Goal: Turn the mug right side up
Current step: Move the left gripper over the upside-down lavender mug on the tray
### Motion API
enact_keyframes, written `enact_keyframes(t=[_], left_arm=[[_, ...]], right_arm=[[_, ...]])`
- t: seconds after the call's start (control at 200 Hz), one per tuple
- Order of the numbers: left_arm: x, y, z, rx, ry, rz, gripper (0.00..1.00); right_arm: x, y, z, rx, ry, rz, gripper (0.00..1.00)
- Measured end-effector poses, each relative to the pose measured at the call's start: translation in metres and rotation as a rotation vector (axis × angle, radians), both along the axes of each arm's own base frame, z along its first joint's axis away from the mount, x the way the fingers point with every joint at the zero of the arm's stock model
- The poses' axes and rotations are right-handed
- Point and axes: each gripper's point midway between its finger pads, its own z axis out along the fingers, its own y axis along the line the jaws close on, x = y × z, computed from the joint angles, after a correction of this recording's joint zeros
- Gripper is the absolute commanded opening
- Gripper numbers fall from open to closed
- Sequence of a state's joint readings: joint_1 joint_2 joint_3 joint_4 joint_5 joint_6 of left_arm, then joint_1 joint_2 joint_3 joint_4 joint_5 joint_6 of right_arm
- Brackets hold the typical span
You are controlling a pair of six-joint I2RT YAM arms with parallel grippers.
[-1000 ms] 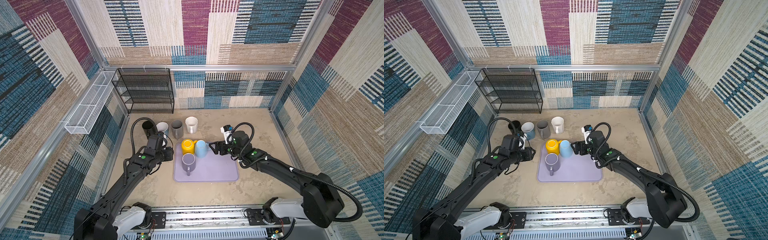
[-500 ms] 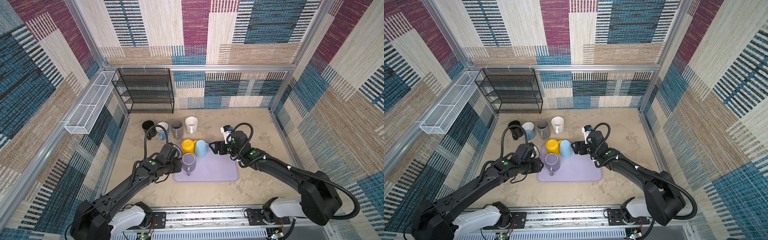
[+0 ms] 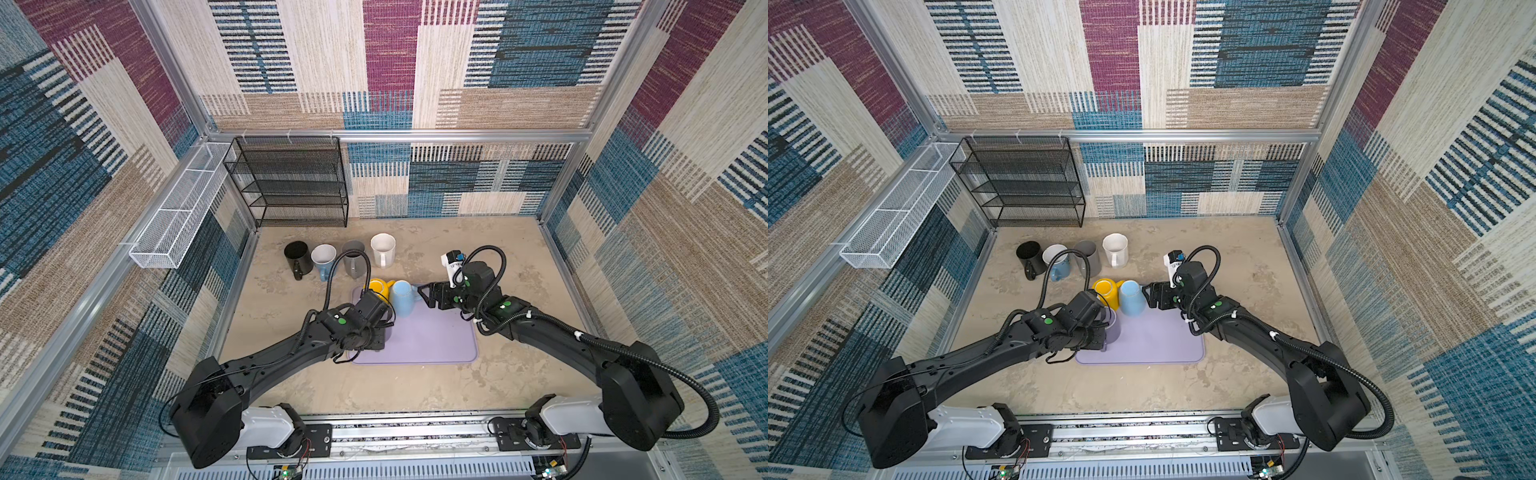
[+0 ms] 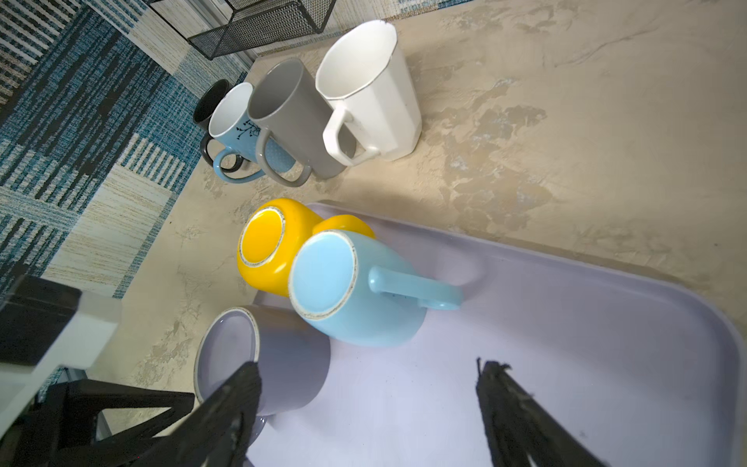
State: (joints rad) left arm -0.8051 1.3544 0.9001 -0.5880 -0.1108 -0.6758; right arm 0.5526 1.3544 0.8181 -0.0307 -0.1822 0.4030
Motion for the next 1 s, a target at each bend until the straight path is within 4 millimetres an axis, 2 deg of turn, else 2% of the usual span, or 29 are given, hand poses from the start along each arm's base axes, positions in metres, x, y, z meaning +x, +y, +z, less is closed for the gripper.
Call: enact_keyframes(t=[0.536,0.997], left_arm=[[0.005,-0.005,-0.031,0.106,0.052,-0.004,0.33],[0.011,-0.008,-0.034,0.145,0.069,0.000,0.28]], right_arm=[[-0.002,-0.003,0.000,-0.009,0.004,-0.007,0.86],[-0.002,-0.003,0.000,-0.012,0.003,-0.006,0.86]])
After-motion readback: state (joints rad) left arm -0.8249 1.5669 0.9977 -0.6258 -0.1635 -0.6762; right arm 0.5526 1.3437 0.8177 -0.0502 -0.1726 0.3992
